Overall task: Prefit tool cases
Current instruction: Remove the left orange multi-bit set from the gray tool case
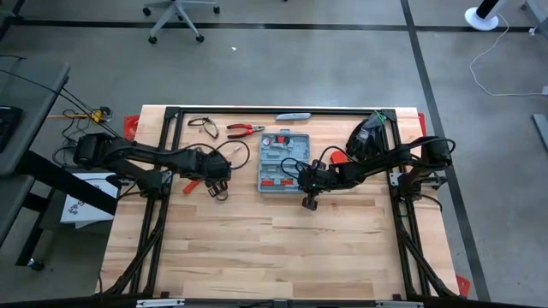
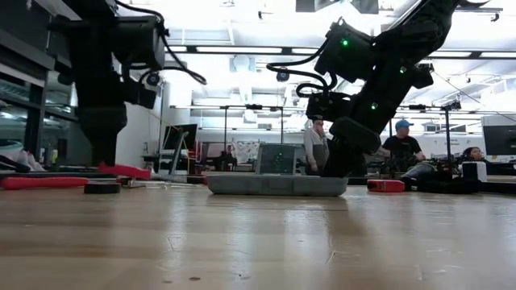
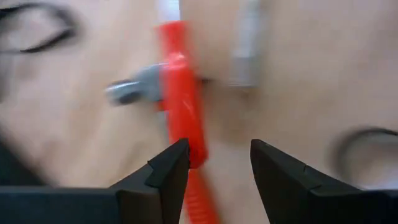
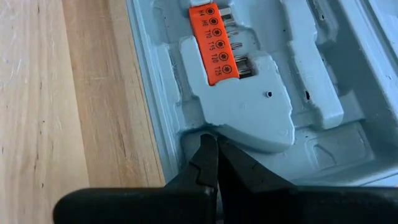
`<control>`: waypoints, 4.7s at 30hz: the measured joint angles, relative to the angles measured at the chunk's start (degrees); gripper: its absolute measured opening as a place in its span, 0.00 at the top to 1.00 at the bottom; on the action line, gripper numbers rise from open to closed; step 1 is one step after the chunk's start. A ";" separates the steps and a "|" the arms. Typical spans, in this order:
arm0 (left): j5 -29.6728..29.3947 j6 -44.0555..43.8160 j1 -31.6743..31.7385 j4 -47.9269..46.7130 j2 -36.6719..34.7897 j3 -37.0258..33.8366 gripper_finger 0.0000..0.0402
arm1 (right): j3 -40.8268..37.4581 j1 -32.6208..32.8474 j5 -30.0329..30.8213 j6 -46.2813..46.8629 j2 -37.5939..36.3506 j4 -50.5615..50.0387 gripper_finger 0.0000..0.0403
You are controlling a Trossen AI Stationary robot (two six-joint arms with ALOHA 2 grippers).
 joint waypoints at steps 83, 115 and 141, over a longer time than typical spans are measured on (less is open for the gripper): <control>5.13 20.29 6.30 51.13 22.84 2.06 0.71 | -0.17 0.07 1.47 -2.78 -0.26 8.87 1.00; 22.12 21.86 0.85 53.77 17.70 1.95 0.71 | 0.02 -2.49 5.71 -7.00 -14.38 3.87 1.00; 12.09 22.01 -1.67 48.70 1.45 2.01 0.71 | 0.02 4.66 5.26 -1.11 -30.82 -12.33 1.00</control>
